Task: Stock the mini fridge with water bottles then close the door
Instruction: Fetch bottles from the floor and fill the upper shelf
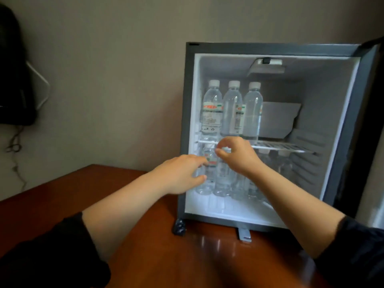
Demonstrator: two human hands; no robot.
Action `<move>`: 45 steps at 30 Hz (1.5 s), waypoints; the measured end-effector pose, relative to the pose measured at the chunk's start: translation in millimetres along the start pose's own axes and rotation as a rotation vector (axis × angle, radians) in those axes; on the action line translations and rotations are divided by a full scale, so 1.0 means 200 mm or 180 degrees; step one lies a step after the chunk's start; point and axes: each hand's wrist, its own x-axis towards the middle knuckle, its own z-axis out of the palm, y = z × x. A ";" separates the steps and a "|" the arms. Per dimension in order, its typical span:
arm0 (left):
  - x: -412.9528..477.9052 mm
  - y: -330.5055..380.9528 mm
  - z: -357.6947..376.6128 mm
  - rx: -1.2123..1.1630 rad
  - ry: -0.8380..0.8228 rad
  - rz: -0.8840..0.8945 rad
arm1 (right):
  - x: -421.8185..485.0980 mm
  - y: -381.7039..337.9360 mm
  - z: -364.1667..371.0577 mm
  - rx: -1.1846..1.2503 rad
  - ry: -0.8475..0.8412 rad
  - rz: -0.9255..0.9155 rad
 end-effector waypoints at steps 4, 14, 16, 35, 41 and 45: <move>-0.30 -0.12 -0.05 -0.0356 0.0036 -0.0427 | -0.14 -0.23 0.12 0.0157 -0.0928 -0.0353; -1.14 -0.48 -0.12 -0.0002 -0.0179 -0.1626 | -0.49 -0.85 0.61 0.0316 -0.2461 -0.1541; -1.32 -0.55 -0.12 0.0063 -0.0237 -0.1869 | -0.56 -0.97 0.73 0.0400 -0.2748 -0.1702; -2.81 -0.84 0.46 -0.0736 -0.0234 -0.4394 | -1.50 -1.74 1.80 0.1223 -0.4678 -0.1988; -3.14 -0.88 0.84 -0.1168 0.0156 -0.5268 | -1.80 -1.76 2.12 0.1332 -0.5180 -0.1784; -3.32 -0.89 1.14 -0.1600 0.0229 -0.6039 | -1.98 -1.71 2.34 0.1199 -0.5475 -0.1423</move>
